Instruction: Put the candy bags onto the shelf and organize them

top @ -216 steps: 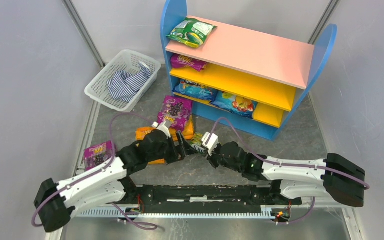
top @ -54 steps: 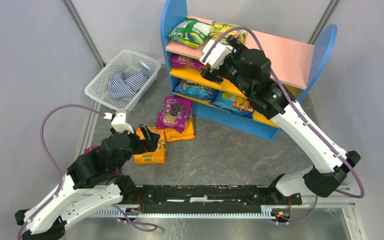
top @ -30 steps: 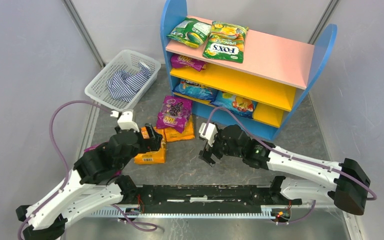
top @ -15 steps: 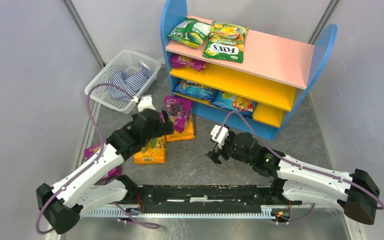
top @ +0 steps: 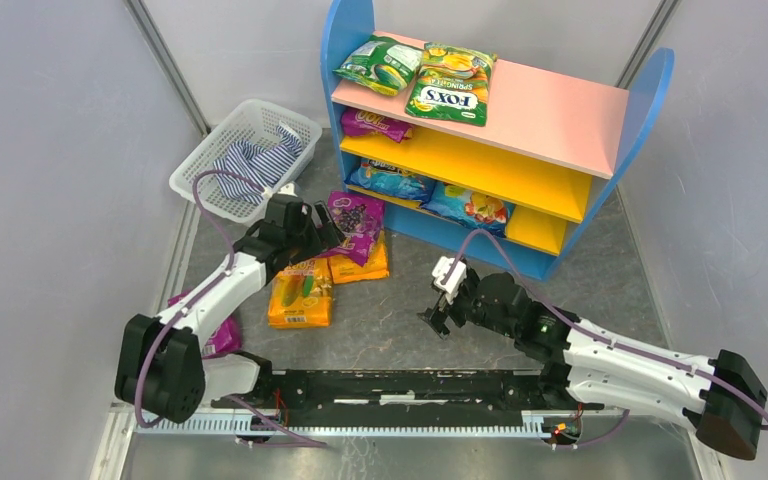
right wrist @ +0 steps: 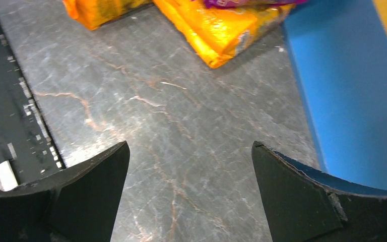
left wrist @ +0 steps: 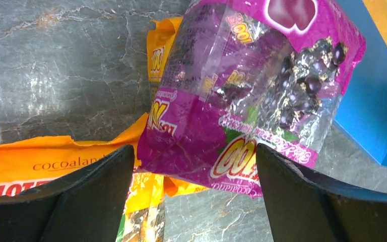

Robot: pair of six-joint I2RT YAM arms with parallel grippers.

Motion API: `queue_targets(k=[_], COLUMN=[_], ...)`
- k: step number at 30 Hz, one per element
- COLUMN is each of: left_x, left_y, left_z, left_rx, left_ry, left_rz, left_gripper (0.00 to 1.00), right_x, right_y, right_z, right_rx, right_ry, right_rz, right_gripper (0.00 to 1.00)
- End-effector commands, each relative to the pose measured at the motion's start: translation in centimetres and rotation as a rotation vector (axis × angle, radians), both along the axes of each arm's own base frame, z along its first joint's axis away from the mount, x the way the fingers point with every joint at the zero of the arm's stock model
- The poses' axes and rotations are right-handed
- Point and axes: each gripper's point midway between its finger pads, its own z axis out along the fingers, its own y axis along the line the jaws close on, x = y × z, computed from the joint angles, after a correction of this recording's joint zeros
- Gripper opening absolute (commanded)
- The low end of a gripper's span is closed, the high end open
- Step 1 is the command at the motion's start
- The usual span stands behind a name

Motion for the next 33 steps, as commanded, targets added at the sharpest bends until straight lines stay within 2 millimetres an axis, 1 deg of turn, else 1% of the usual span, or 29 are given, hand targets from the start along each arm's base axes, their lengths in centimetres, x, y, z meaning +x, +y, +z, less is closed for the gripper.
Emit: queue_targets(k=[1, 3, 6, 10, 11, 13, 17, 18, 21, 25, 26, 28, 31, 33], left_x=[1.5, 1.7, 1.9, 1.1, 0.8, -0.2, -2.6, -3.4, -5.7, -8.4, -8.9, -9.8, -10.7, -11.2], left_y=[-1.2, -1.2, -1.2, -2.0, -2.3, -2.9, -4.2, -4.4, -4.4, -4.3, -4.3, -4.2, -4.5, -4.7], left_z=[0.8, 0.4, 0.3, 1.7, 2.2, 3.1, 4.5, 4.8, 6.3, 7.9, 8.4, 9.2, 10.4, 10.9], left_rx=[-0.052, -0.041, -0.036, -0.087, -0.105, -0.148, -0.247, -0.269, -0.318, -0.374, -0.389, -0.412, -0.453, -0.473], left_ry=[-0.067, -0.059, -0.04, -0.061, -0.068, -0.074, -0.075, -0.073, -0.086, -0.1, -0.108, -0.123, -0.145, -0.146], left_rz=[-0.034, -0.036, -0.04, -0.075, -0.089, -0.124, -0.195, -0.209, -0.233, -0.255, -0.258, -0.259, -0.28, -0.299], left_gripper=[0.92, 0.82, 0.63, 0.35, 0.29, 0.2, 0.04, 0.02, 0.02, 0.02, 0.02, 0.02, 0.02, 0.02], right_x=[-2.5, -3.3, -3.4, -3.0, -2.9, -2.6, -2.0, -1.9, -1.0, 1.2, 1.4, 1.3, 0.7, 0.8], right_y=[2.1, 2.6, 2.6, 2.4, 2.5, 2.9, 4.4, 4.9, 6.3, 7.7, 8.5, 10.3, 13.1, 14.5], right_z=[1.1, 1.1, 0.2, -1.1, -1.1, -1.0, 0.7, 1.0, 2.5, 4.4, 5.3, 6.5, 7.7, 7.8], right_rx=[0.096, 0.107, 0.084, 0.041, 0.039, 0.04, 0.082, 0.085, 0.074, 0.007, 0.013, 0.022, -0.03, -0.079], right_ry=[0.04, 0.059, 0.085, 0.102, 0.098, 0.093, 0.055, 0.037, -0.051, -0.173, -0.195, -0.233, -0.339, -0.407], right_rz=[0.155, 0.208, 0.207, 0.185, 0.184, 0.177, 0.186, 0.19, 0.177, 0.099, 0.101, 0.117, 0.145, 0.151], right_gripper=[0.98, 0.98, 0.98, 0.98, 0.98, 0.98, 0.98, 0.98, 0.98, 0.98, 0.98, 0.98, 0.98, 0.98])
